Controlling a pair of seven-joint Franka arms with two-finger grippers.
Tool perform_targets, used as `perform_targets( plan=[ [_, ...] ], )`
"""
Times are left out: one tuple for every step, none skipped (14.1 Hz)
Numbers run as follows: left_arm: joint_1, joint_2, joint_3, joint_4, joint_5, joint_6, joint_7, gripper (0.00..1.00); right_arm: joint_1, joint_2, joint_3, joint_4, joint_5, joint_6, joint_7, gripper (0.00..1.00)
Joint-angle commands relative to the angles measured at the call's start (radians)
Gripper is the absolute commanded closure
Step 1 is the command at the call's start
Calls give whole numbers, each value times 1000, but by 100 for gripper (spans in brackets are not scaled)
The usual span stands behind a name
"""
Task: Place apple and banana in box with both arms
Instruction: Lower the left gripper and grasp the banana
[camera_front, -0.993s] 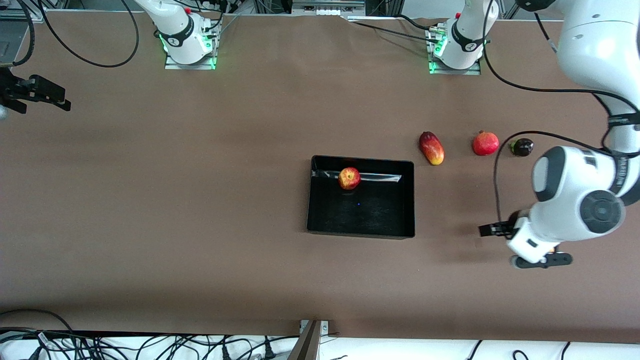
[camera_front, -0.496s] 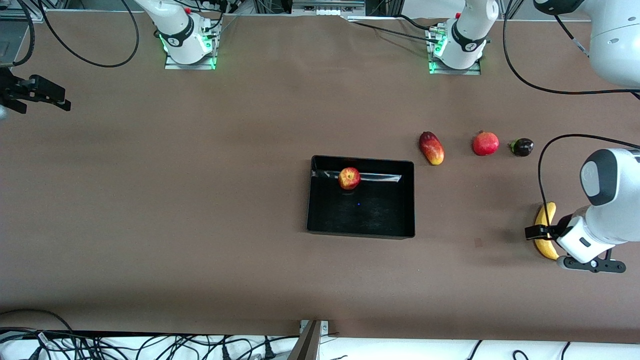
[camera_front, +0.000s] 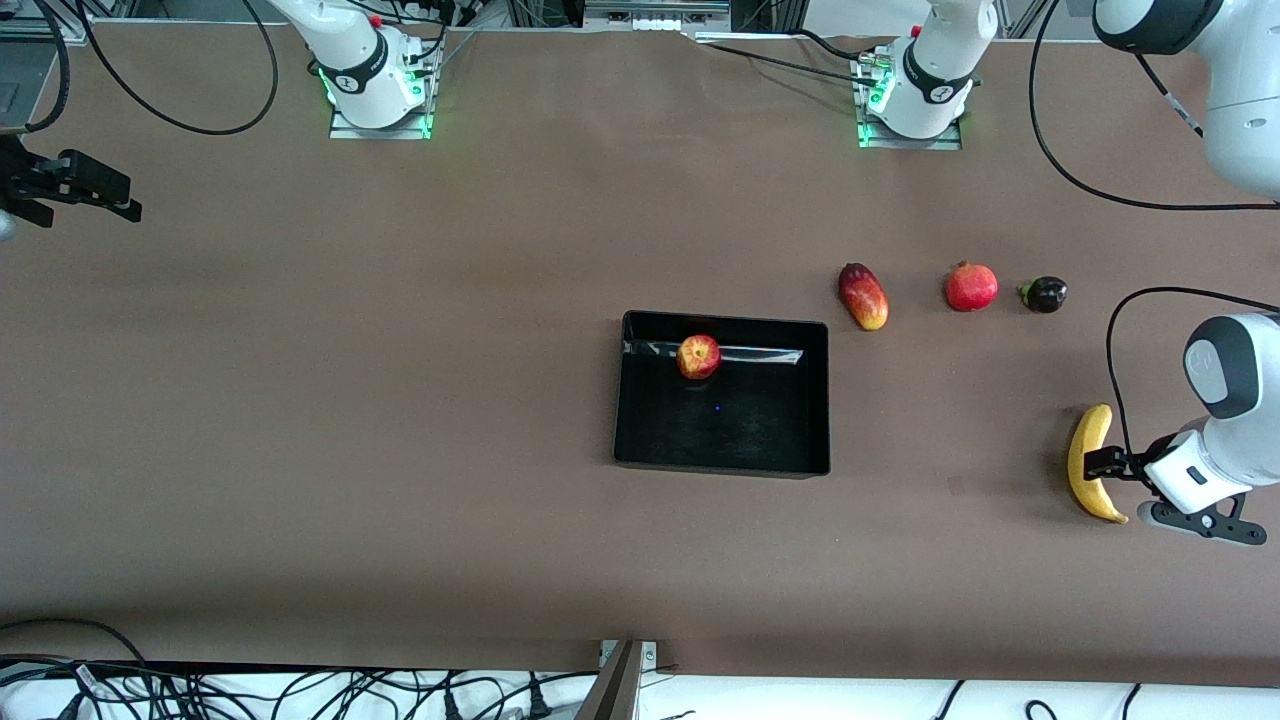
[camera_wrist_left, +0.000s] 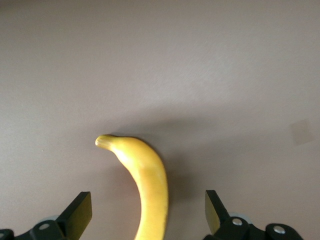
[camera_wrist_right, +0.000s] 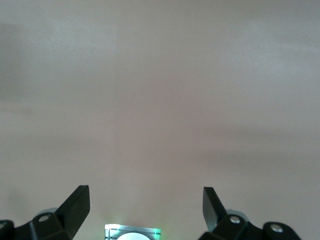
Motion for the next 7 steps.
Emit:
perform_targets(
  plan=[
    [16, 15, -11, -66, 25, 109, 28, 0, -1, 0, 3, 10, 7, -13, 9, 0],
    [21, 15, -7, -105, 25, 169, 28, 0, -1, 0, 1, 10, 7, -14, 4, 0],
    [21, 15, 6, -140, 25, 219, 28, 0, -1, 1, 1, 10, 7, -13, -1, 0],
    [12, 15, 22, -168, 23, 258, 27, 0, -1, 1, 0, 10, 7, -13, -2, 0],
    [16, 15, 22, -185, 25, 282, 27, 0, -1, 0, 1, 8, 7, -16, -4, 0],
    [16, 15, 23, -195, 25, 292, 28, 0, -1, 0, 0, 8, 7, -19, -4, 0],
    [16, 15, 28, -202, 28, 292, 28, 0, -1, 0, 1, 10, 7, -19, -2, 0]
  ],
)
